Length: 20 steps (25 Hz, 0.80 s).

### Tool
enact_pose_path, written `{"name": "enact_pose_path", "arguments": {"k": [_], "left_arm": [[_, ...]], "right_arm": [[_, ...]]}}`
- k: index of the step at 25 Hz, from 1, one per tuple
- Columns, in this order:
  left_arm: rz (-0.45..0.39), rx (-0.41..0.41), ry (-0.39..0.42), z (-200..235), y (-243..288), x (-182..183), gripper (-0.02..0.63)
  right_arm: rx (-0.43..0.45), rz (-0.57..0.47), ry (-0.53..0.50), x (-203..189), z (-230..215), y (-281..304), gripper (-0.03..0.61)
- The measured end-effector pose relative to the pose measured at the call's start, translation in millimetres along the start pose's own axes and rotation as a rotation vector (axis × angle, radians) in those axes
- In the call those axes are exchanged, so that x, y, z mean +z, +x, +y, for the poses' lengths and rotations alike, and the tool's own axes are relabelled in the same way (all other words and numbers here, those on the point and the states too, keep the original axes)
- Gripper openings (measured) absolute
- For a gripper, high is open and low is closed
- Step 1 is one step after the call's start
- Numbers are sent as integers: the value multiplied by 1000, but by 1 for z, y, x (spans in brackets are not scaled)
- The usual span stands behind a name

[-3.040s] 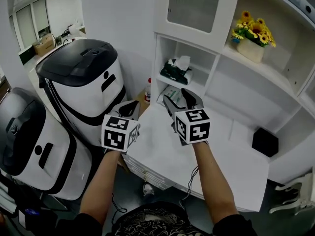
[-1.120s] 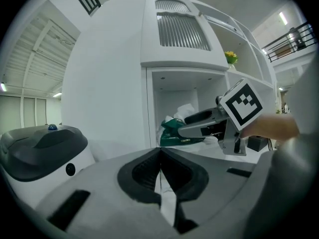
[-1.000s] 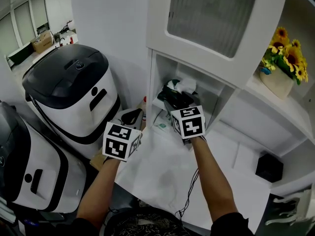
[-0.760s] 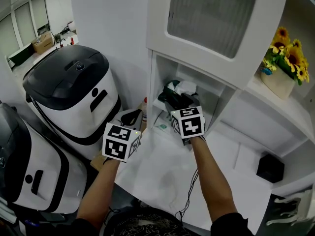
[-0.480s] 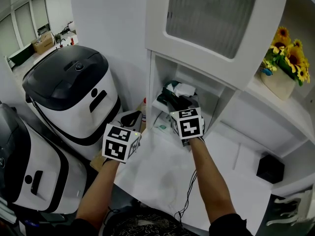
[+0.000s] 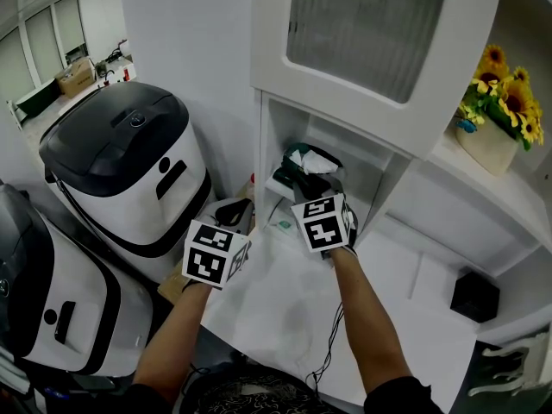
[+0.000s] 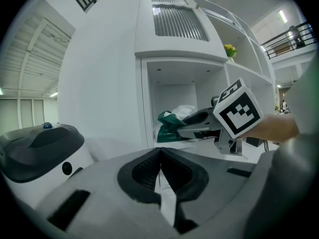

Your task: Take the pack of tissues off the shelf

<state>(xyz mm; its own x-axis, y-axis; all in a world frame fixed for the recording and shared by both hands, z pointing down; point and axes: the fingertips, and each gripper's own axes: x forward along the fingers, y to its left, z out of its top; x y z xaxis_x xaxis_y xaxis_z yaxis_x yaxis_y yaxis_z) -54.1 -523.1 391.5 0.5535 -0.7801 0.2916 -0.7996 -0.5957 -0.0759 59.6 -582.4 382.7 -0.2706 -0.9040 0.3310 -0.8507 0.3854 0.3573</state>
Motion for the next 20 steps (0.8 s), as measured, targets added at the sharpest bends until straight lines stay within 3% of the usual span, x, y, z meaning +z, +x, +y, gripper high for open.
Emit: {"name": "enact_pose_path", "arguments": {"k": [14, 20], "left_arm": [[9, 14, -3, 5, -5, -6, 9], [6, 17, 0, 4, -7, -3, 9]], "right_arm": [[23, -15, -54, 0, 1, -2, 35], [54, -28, 21, 0, 1, -3, 21]]}}
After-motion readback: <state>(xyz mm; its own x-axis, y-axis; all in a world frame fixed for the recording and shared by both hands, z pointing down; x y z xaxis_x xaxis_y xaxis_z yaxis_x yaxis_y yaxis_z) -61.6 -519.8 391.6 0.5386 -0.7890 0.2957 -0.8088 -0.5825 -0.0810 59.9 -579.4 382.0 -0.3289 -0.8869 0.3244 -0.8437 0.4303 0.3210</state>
